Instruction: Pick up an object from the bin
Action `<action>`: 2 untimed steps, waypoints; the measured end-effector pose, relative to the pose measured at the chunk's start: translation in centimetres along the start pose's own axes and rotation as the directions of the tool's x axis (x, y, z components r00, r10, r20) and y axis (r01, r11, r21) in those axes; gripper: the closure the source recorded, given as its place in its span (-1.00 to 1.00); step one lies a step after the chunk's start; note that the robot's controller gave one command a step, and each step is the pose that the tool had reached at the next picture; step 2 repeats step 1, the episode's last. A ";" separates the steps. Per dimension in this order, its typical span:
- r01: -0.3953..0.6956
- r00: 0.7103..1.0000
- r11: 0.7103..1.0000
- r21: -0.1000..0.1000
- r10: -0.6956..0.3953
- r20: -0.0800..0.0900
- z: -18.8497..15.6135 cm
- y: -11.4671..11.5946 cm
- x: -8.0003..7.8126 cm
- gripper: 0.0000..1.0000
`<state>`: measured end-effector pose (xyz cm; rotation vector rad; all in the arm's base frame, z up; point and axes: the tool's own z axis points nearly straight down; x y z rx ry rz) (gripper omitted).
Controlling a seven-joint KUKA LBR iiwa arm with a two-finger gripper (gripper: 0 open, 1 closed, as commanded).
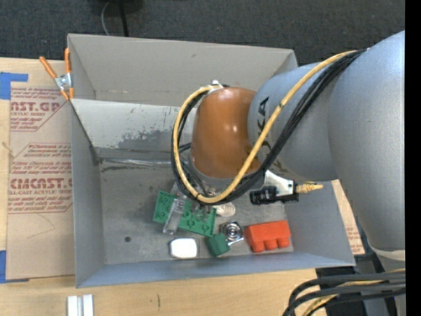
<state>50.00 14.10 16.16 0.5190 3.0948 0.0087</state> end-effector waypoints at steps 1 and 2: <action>0.000 1.000 1.000 0.000 0.000 -0.001 -0.3 0.0 0.0 1.00; 0.000 1.000 1.000 0.000 0.000 -0.001 -0.3 0.0 0.0 1.00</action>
Offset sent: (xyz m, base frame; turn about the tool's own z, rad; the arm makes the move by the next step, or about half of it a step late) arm 0.0000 0.0000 0.0285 0.0000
